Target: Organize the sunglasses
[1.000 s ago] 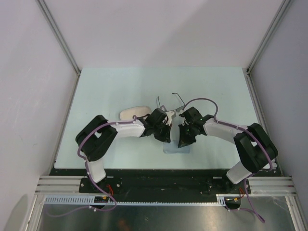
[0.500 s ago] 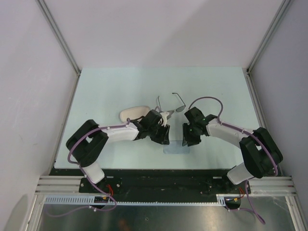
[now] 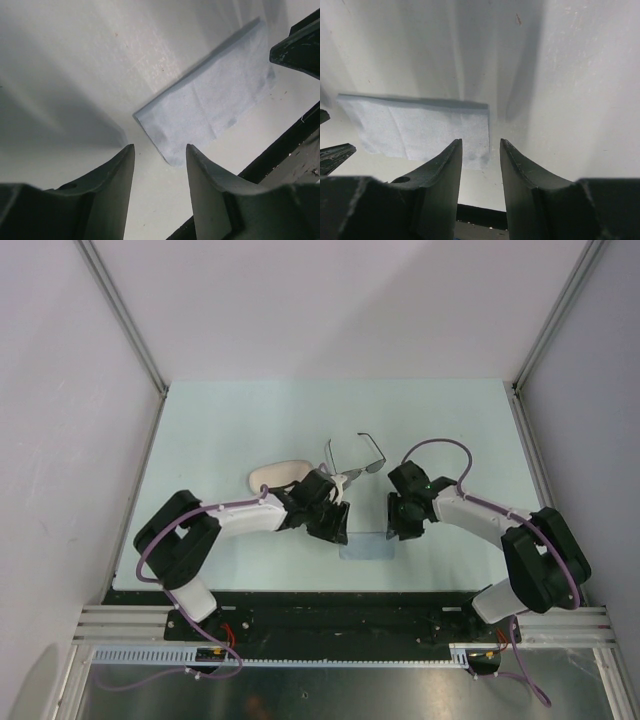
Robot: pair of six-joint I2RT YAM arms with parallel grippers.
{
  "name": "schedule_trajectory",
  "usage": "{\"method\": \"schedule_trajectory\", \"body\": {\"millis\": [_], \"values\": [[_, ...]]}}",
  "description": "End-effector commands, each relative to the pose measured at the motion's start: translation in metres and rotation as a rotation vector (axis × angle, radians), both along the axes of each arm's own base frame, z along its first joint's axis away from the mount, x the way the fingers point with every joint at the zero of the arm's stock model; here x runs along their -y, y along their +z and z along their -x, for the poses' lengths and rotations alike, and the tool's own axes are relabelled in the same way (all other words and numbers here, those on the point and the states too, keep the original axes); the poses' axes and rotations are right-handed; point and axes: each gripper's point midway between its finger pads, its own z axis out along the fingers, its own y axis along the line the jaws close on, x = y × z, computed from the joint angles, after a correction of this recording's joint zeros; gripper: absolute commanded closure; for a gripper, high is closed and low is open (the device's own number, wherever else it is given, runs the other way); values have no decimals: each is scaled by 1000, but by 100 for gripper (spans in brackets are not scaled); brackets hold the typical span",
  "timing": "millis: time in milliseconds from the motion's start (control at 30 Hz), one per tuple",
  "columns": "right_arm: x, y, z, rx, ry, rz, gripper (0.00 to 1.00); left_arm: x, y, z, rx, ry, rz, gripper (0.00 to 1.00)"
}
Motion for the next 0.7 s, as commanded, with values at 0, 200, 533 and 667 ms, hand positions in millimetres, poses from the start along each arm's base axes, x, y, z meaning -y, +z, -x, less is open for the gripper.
{"method": "schedule_trajectory", "body": {"millis": [0,200,533,667], "values": [[4,-7,-1,-4,-30,17,60,5,8,0,-41,10,7,51],[4,-17,4,-30,-23,21,62,8,-2,9,-114,1,4,56],[0,-24,10,-60,2,2,66,4,-17,6,-156,81,-50,57],[-5,-24,13,-75,20,-22,67,1,-21,5,-160,100,-67,58]]}}
